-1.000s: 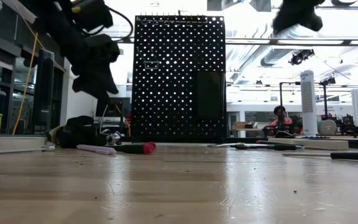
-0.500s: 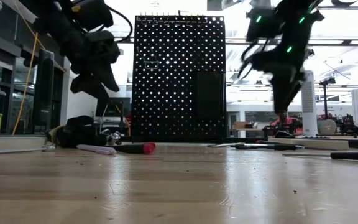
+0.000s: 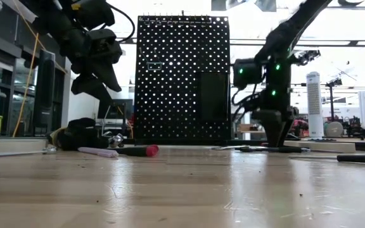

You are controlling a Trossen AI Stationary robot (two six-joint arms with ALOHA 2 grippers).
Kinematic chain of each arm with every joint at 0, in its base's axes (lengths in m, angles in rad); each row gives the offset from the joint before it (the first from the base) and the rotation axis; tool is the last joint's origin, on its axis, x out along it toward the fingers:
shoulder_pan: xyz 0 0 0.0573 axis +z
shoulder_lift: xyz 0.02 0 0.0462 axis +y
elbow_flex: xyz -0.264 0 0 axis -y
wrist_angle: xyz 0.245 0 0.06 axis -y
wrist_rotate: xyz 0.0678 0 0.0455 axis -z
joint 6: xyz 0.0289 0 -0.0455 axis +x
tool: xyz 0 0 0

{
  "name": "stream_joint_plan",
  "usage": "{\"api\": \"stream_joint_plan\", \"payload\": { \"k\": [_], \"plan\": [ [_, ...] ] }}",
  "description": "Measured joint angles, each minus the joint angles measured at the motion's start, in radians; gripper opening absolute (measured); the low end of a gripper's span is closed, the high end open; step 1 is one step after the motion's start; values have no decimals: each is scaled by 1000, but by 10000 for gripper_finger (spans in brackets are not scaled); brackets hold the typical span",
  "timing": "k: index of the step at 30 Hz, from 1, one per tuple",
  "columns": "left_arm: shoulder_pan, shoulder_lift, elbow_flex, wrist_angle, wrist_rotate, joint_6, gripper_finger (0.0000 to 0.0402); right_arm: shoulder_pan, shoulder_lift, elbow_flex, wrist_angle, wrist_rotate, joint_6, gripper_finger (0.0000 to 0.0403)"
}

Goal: Hang tools onto peg board
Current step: Put the nut driver into the black bin on the pegboard

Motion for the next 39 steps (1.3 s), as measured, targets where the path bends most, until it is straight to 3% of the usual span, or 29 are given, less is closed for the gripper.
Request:
{"api": "stream_joint_plan", "payload": {
  "k": [7, 9, 12, 13, 17, 21, 30, 34, 39],
  "plan": [
    [-2, 0, 0, -1, 0, -2, 223, 4, 111, 14, 3, -45, -15, 206],
    [-5, 0, 0, 0, 0, 0, 223, 21, 115, 15, 3, -34, -28, 161],
    [-8, 0, 0, 1, 0, 46, 223, 51, 105, 13, 3, 7, -42, 47],
    [-9, 0, 0, 0, 0, 70, 223, 60, 92, 8, -2, -1, -52, 31],
    [-21, 0, 1, 0, -4, 148, 223, 96, 43, 0, -61, -9, -51, 29],
    [-25, 0, 1, 0, -9, 166, 223, 137, -51, -12, -172, -109, -21, 29],
    [-25, 0, 1, 0, -15, 166, 223, 241, -392, 11, -211, -208, 188, 29],
    [-25, 0, 1, 0, -15, 166, 223, 282, -548, 62, -2, -153, 255, 29],
    [-25, 0, 1, 25, -15, 182, 223, 282, -657, 73, 514, 123, 130, 29]
  ]
}}
